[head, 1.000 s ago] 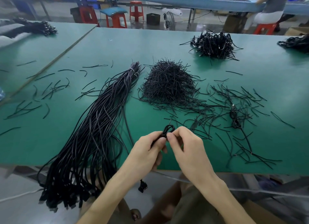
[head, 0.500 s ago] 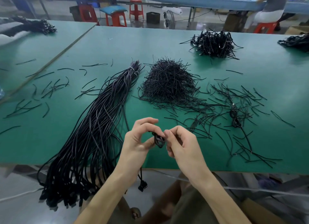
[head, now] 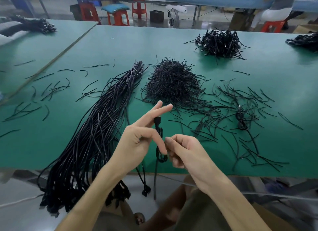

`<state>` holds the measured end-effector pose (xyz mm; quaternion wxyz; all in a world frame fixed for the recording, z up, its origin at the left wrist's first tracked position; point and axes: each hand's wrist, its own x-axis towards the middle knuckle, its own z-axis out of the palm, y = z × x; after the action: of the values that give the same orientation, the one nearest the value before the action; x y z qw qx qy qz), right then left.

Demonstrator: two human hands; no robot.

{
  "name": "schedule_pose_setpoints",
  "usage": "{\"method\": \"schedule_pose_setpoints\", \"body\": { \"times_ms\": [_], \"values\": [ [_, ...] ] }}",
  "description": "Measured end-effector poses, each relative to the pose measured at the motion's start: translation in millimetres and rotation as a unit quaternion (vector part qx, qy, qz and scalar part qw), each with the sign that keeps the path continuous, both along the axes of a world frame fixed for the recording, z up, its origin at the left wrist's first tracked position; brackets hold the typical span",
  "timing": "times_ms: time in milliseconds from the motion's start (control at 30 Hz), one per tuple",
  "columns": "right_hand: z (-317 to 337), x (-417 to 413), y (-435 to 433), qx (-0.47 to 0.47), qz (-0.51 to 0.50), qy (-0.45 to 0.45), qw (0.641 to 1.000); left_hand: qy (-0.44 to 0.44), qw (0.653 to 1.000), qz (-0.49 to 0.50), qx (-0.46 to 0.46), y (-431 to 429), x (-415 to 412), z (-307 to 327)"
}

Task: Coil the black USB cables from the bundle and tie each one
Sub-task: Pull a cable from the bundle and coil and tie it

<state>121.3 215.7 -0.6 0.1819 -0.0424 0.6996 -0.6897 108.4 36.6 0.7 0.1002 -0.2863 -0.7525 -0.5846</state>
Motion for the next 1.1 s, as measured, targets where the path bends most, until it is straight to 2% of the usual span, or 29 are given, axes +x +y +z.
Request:
{"method": "schedule_pose_setpoints", "body": {
  "times_ms": [67, 133, 167, 300, 500, 567, 700, 800, 900, 1033, 1100],
  "values": [
    [-2.0, -1.7, 0.5, 0.030, -0.021, 0.037, 0.999, -0.073, 0.993, -0.012, 0.096, -1.8, 0.2, -3.5],
    [-5.0, -2.5, -0.4, 0.068, -0.040, 0.087, 0.993, -0.175, 0.966, -0.022, 0.191, 0.7, 2.6, -5.5],
    [-6.5, -2.3, -1.6, 0.090, -0.045, 0.113, 0.988, -0.213, 0.955, -0.012, 0.207, 2.5, 3.3, -6.7],
    [-12.2, 0.9, -6.3, 0.135, -0.061, 0.171, 0.974, -0.280, 0.949, 0.047, 0.135, 9.3, 3.2, -16.3],
    [-16.0, 0.0, -6.9, 0.183, -0.091, 0.231, 0.951, -0.356, 0.920, 0.016, 0.163, 6.9, 1.4, -14.7],
    [-16.1, -1.3, -7.7, 0.182, -0.098, 0.238, 0.949, -0.365, 0.921, -0.003, 0.139, 5.5, 1.7, -12.3],
    [-18.7, -2.6, -7.7, 0.193, -0.089, 0.236, 0.948, -0.320, 0.944, 0.013, 0.079, 1.2, 2.7, -10.6],
    [-18.5, -0.7, -9.0, 0.180, -0.080, 0.221, 0.955, -0.234, 0.970, 0.051, 0.049, 2.1, 3.1, -8.2],
    [-14.6, -2.7, -7.5, 0.123, -0.071, 0.209, 0.967, -0.143, 0.985, 0.085, 0.052, 7.2, 5.1, -8.3],
    [-9.5, -8.6, -2.0, 0.047, -0.068, 0.159, 0.984, 0.007, 0.986, 0.154, -0.059, 11.9, 7.7, -2.4],
    [-7.9, -10.1, 0.4, 0.026, -0.056, 0.126, 0.990, 0.061, 0.981, 0.155, -0.101, 11.7, 6.2, 4.0]
  ]
}}
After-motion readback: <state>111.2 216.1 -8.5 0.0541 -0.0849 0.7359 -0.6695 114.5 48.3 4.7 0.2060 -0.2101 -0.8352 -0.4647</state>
